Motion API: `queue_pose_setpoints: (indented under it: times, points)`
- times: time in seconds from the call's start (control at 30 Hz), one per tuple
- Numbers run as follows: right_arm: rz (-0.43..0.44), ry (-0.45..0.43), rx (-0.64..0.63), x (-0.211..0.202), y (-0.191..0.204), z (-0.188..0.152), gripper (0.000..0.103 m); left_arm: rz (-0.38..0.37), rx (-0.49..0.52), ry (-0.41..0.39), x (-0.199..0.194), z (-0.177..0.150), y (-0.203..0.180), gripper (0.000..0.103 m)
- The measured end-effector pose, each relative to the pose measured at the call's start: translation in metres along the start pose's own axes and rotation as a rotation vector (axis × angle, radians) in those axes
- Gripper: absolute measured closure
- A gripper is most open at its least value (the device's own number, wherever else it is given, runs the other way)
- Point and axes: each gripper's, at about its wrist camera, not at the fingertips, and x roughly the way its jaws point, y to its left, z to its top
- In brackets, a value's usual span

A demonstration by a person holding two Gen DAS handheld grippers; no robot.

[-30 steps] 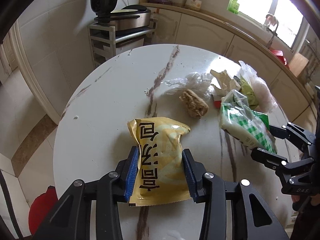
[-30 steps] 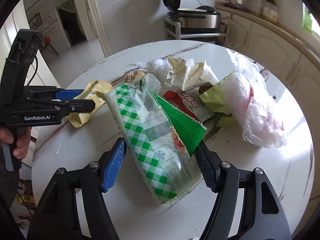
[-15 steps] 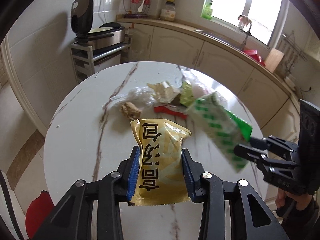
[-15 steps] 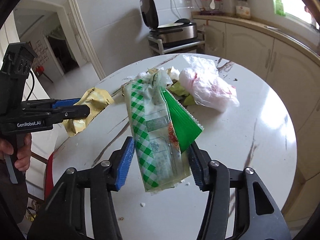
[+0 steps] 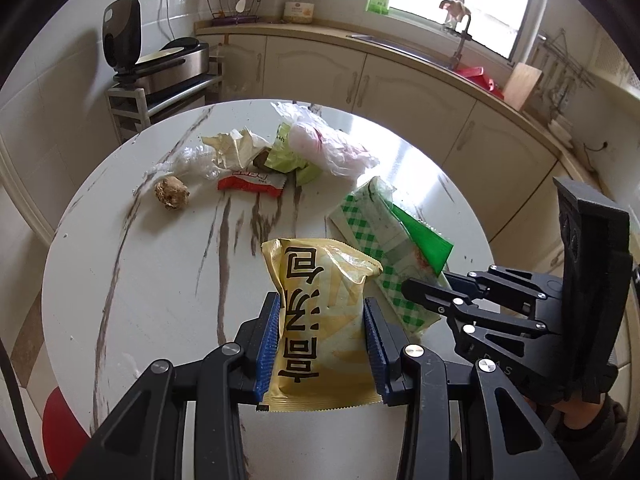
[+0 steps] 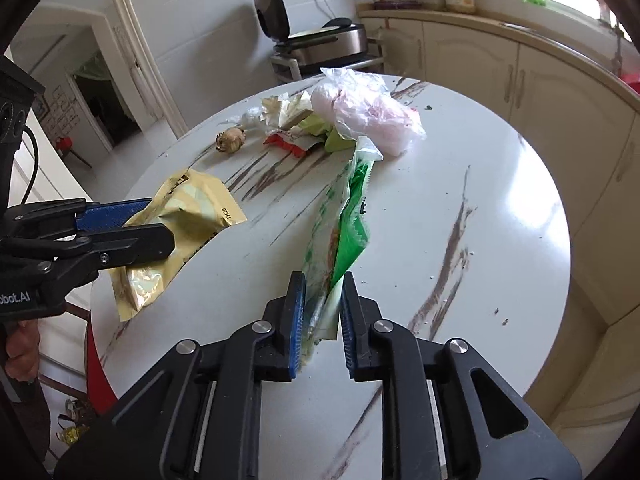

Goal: Collect trash
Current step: 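Lift both items and carry them over the blue bin, then open both tools to drop the wrapper and packet into the bin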

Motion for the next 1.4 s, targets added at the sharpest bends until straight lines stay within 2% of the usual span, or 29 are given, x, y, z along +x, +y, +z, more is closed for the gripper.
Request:
queue_pose_setpoints:
  times: [0.07, 0.2, 0.37, 0.57, 0.7, 0.83, 1.03, 1.13, 1.2, 1.3, 1.4]
  points:
    - [0.037, -0.021, 0.033, 0.002, -0.004, -0.001, 0.091, 0.008, -0.005, 0.013, 0.007, 0.002, -0.002, 0.067]
    - [0.084, -0.053, 0.068, -0.001, -0.010, -0.007, 0.093, 0.009, -0.007, 0.020, 0.017, 0.004, -0.004, 0.068]
    - [0.097, -0.143, 0.104, -0.034, -0.021, -0.015, 0.094, -0.014, 0.011, 0.001, 0.016, 0.011, -0.017, 0.068]
    - [0.043, -0.276, 0.189, -0.104, -0.058, -0.052, 0.094, -0.094, 0.120, -0.030, 0.012, 0.021, -0.079, 0.068]
    - [-0.086, -0.340, 0.263, -0.151, -0.092, -0.093, 0.094, -0.155, 0.199, -0.017, 0.026, 0.029, -0.138, 0.068]
    - [-0.211, -0.345, 0.320, -0.178, -0.121, -0.130, 0.093, -0.206, 0.286, 0.029, 0.057, 0.033, -0.201, 0.067]
    - [-0.236, -0.305, 0.454, -0.175, -0.174, -0.170, 0.093, -0.234, 0.379, 0.120, 0.120, 0.037, -0.269, 0.067]
    - [-0.242, -0.283, 0.498, -0.169, -0.198, -0.183, 0.093, -0.215, 0.404, 0.147, 0.150, 0.040, -0.288, 0.056]
    - [-0.237, -0.268, 0.520, -0.161, -0.212, -0.189, 0.093, -0.197, 0.414, 0.154, 0.165, 0.043, -0.296, 0.056]
    - [-0.225, -0.244, 0.544, -0.145, -0.229, -0.194, 0.093, -0.179, 0.403, 0.154, 0.183, 0.050, -0.302, 0.044]
    - [-0.203, -0.233, 0.563, -0.129, -0.241, -0.200, 0.093, -0.167, 0.409, 0.146, 0.194, 0.056, -0.303, 0.044]
